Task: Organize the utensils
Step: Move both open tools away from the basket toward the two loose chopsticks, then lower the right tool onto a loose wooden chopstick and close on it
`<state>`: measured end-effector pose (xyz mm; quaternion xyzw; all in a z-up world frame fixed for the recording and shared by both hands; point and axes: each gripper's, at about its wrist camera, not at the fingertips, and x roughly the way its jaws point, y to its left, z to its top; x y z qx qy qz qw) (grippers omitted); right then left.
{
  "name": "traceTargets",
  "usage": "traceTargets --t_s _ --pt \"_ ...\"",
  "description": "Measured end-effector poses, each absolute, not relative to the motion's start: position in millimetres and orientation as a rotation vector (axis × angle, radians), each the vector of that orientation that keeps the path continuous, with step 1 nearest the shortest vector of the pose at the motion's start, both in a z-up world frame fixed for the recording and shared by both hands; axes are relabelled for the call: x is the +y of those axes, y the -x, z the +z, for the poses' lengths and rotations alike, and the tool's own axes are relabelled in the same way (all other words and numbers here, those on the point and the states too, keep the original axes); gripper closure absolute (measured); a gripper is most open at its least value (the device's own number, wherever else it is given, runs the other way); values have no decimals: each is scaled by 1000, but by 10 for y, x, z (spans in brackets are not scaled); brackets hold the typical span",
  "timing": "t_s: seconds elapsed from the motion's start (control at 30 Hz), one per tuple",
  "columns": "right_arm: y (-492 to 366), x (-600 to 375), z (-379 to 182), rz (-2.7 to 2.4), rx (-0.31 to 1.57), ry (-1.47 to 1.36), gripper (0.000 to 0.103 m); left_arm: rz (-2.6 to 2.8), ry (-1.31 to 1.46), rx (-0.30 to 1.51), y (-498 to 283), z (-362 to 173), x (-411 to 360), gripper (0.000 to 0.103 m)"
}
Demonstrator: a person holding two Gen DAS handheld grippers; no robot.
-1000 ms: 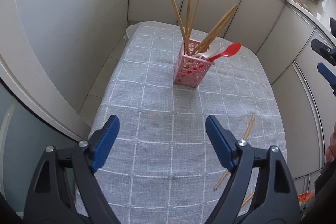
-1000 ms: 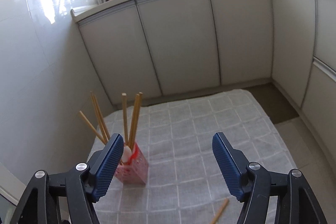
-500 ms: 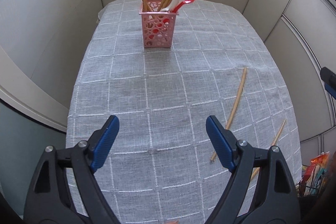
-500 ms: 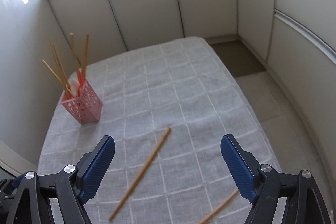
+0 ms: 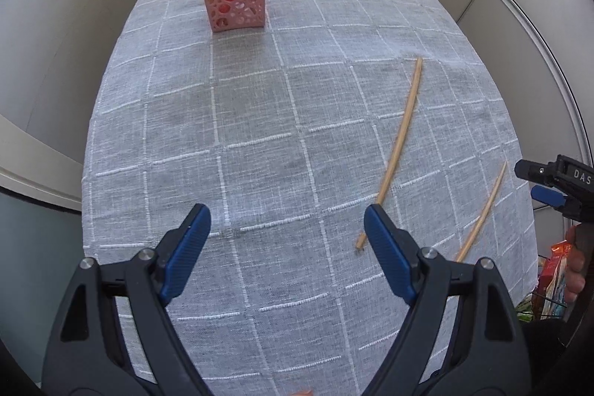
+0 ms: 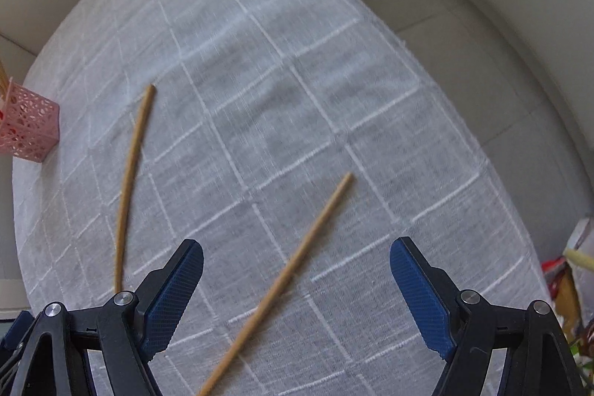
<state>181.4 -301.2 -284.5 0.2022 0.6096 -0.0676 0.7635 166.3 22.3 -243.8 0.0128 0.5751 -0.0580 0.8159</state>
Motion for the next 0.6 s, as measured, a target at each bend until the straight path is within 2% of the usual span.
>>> traceTargets --t_s 0.23,0.4,0.47,0.6 --pt "-1852 -2925 -3050 -181 1396 -408 25 -126 -19 1257 -1659 -2491 223 18" --pt "-1903 -2822 -3169 -183 1434 -386 41 -122 -12 1254 -1656 -2472 266 18" --pt "-1924 -2794 -3238 -195 1451 -379 43 -119 -9 1254 -1657 -2473 276 18" --pt "-1944 -2693 -3205 -223 1413 -278 55 -117 -13 1259 -1655 -2489 278 18"
